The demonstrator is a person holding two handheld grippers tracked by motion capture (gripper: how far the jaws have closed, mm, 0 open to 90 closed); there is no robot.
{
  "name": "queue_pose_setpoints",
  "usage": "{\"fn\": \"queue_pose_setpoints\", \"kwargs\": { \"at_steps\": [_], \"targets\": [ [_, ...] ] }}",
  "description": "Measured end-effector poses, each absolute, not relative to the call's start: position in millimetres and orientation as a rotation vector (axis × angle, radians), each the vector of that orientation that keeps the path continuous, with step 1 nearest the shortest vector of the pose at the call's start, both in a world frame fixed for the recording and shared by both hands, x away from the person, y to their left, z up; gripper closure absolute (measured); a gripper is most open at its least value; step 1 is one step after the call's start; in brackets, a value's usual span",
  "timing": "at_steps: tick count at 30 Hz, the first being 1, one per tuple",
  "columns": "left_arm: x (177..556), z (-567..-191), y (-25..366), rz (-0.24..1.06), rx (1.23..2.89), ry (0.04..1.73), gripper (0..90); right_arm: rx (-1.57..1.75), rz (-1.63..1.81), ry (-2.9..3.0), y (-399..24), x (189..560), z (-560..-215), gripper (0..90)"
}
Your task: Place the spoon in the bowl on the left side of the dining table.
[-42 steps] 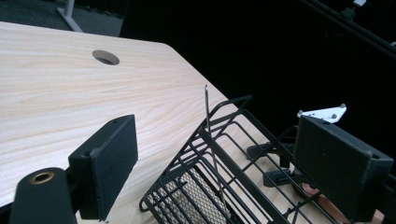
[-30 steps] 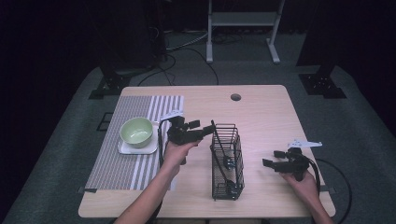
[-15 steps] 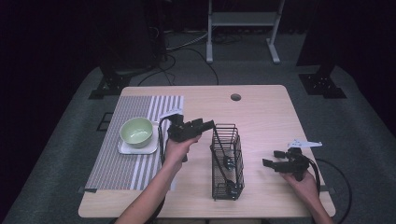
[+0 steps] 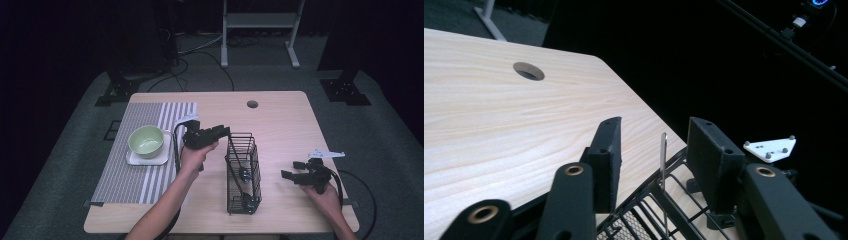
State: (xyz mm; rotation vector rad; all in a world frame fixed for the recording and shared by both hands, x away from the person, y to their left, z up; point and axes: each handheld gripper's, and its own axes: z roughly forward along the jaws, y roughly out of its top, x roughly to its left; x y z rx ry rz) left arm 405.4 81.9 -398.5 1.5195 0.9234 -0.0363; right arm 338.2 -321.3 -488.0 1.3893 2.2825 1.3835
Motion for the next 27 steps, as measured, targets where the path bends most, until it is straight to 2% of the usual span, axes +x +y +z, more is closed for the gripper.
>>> {"fn": "queue_pose_setpoints", "kwargs": {
  "at_steps": [7, 9, 14, 27],
  "targets": [
    [405.5, -403.0, 80.0, -0.054, 1.506, 0.91, 71.8, 1.389, 1.384, 2.283, -321.3, 338.3, -488.1, 17.6],
    [405.2, -403.7, 79.0, -0.046, 1.51, 0.902, 78.7, 1.389, 1.382, 2.283, -321.1, 338.3, -488.1, 17.6],
    [404.9, -404.9, 79.3, -0.063, 1.492, 0.887, 87.1, 1.388, 1.378, 2.285, -320.8, 338.5, -488.1, 17.6],
    [401.6, -403.0, 79.5, -0.056, 1.445, 0.898, 89.4, 1.387, 1.379, 2.286, -320.8, 338.4, -488.1, 17.6]
  ]
}}
